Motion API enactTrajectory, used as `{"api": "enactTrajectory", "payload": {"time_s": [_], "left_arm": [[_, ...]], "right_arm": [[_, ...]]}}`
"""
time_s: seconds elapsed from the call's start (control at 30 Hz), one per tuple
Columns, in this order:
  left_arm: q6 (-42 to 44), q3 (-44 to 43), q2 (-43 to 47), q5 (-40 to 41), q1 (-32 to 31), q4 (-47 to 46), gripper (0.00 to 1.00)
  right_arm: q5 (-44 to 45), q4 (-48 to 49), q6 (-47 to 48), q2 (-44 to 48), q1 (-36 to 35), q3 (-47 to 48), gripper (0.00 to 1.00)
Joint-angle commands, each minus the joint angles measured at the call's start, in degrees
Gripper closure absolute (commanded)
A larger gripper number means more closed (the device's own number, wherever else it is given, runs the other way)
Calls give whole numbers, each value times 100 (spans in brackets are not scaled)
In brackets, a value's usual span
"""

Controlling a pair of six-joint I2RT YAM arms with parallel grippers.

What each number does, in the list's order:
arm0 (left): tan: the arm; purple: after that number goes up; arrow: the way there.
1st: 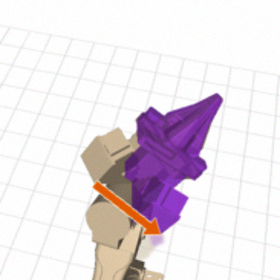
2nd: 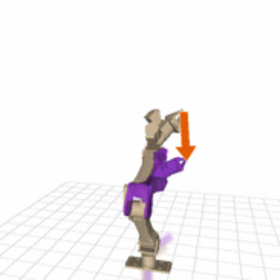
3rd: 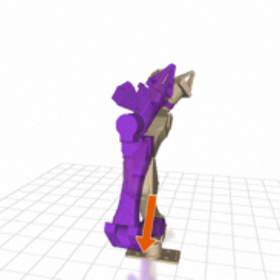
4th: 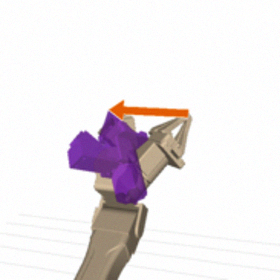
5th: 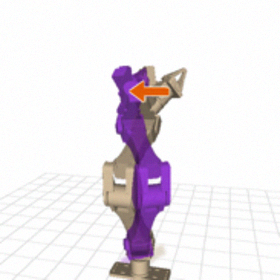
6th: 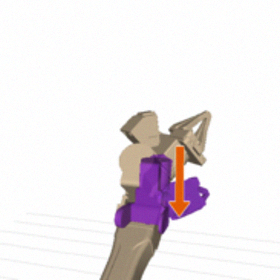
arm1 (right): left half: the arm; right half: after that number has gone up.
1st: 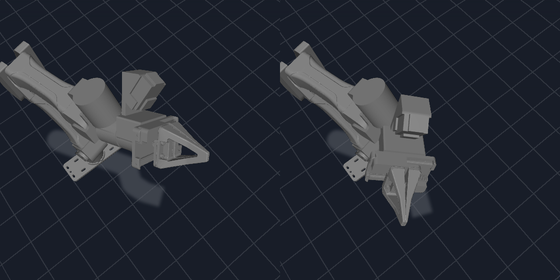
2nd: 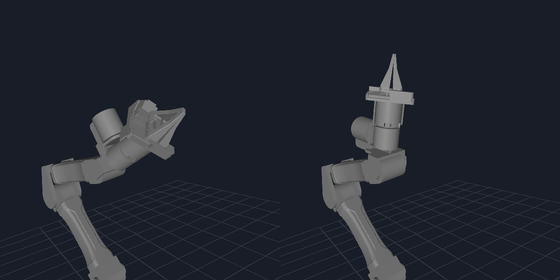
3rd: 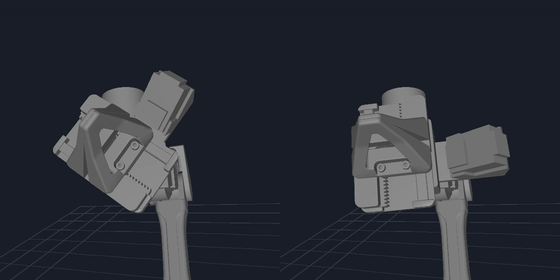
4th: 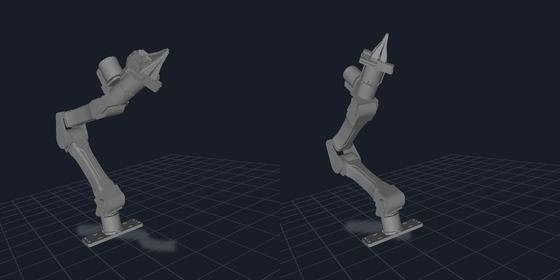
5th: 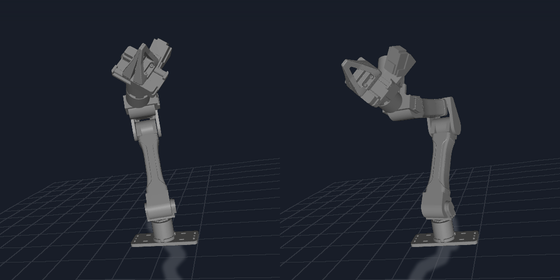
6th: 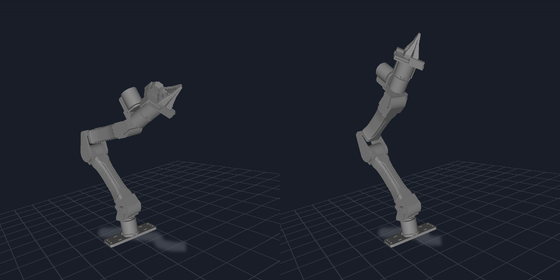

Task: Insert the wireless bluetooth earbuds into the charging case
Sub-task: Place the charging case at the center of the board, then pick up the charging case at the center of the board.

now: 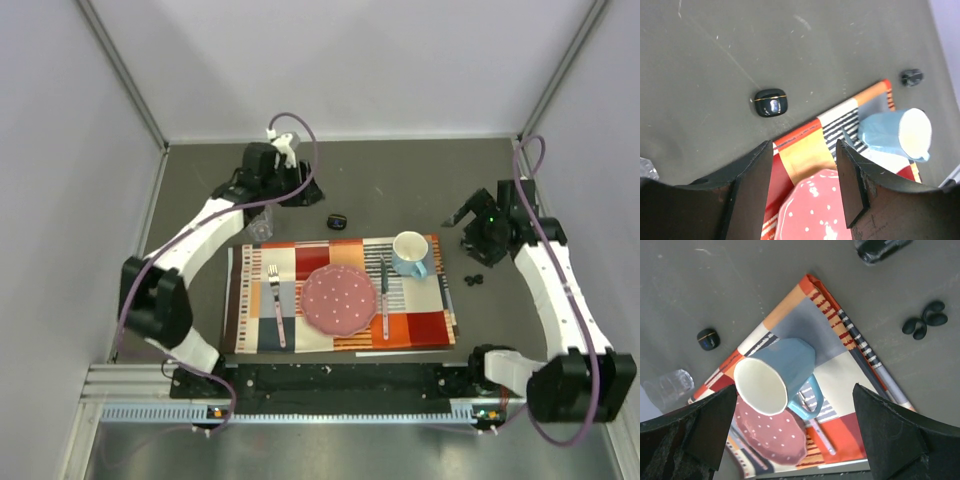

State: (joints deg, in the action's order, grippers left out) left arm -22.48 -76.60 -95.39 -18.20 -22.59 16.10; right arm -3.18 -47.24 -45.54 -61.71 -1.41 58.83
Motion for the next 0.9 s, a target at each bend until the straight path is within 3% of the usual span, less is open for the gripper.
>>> {"api": "enactTrajectory", "payload": {"time_s": [0.0, 0.23, 0.33, 0.4, 0.53, 0.57, 0.6, 0.7, 0.87], "left_arm": [[340, 705, 1372, 9, 0, -685, 42], [516, 2516, 3499, -105, 9, -2241, 40], [394, 3263, 4604, 245, 26, -2593, 34], [183, 3685, 4994, 797, 26, -2621, 31], [-1, 4213, 5898, 1063, 35, -2691, 21], [-63, 4371, 6005, 1107, 35, -2621, 5], [-133, 4416, 6111, 1160, 35, -2542, 1], [-362, 4434, 6427, 1143, 35, -2059, 1], [-705, 4531, 6963, 1222, 35, -1777, 1]], "right_arm": [[-474, -13, -788, -666, 396, 489, 1], [211, -57, -1589, -1317, 809, 744, 1], [703, -214, -1739, -1544, 923, 1042, 2], [950, -329, -1879, -1668, 984, 1139, 2], [1074, -671, -1889, -2378, 1073, 1499, 5], [1048, -881, -1897, -2554, 1090, 1665, 5], [978, -944, -1880, -2704, 1125, 1728, 6], [705, -1015, -1827, -3241, 1196, 1904, 6], [1003, -997, -2028, -3567, 1222, 2010, 6]]}}
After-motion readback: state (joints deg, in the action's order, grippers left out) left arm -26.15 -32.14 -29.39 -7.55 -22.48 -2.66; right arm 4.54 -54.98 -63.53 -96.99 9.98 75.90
